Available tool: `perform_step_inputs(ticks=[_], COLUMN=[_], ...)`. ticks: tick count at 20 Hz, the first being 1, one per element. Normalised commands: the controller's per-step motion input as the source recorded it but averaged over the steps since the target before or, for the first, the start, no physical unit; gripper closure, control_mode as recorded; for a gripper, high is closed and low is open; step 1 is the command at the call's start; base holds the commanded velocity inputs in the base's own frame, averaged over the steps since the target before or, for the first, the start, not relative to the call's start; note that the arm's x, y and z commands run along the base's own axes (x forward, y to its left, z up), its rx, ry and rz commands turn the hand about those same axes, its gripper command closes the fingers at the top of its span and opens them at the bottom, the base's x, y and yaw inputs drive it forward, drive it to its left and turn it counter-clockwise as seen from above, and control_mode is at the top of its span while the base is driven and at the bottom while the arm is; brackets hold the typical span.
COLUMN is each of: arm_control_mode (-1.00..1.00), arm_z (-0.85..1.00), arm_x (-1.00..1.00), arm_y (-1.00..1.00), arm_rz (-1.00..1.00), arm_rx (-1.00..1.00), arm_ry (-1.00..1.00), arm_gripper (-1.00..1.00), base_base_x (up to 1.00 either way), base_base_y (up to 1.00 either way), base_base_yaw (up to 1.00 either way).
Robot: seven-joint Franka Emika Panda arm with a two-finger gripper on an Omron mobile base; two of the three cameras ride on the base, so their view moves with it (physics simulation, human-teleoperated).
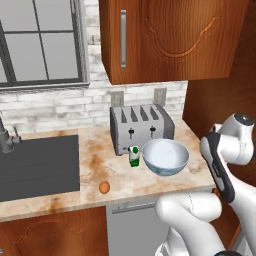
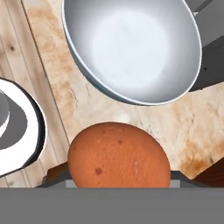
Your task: Gather the eggs and milk located in the vicinity of the sink area and place them right next to the bowl.
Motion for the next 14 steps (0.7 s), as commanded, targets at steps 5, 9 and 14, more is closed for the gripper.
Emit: perform_step_inputs(ticks=[5,9,14], arm_control_mode=[-1.0,-1.0,-1.0], arm_z=[-0.23,-0.25,-0.24], arm_x=[0.14,0.14,0.17], arm_y=[0.0,0.0,0.0], arm_rz=[0.0,0.0,0.0], arm_rx=[0.0,0.0,0.0], arm_ry=[0.0,0.0,0.0], arm_gripper=[1.0,1.0,1.0], base_base_x=[0.0,0.0,0.0], base_base_y=[0.0,0.0,0.0], base_base_yaw=[0.0,0.0,0.0])
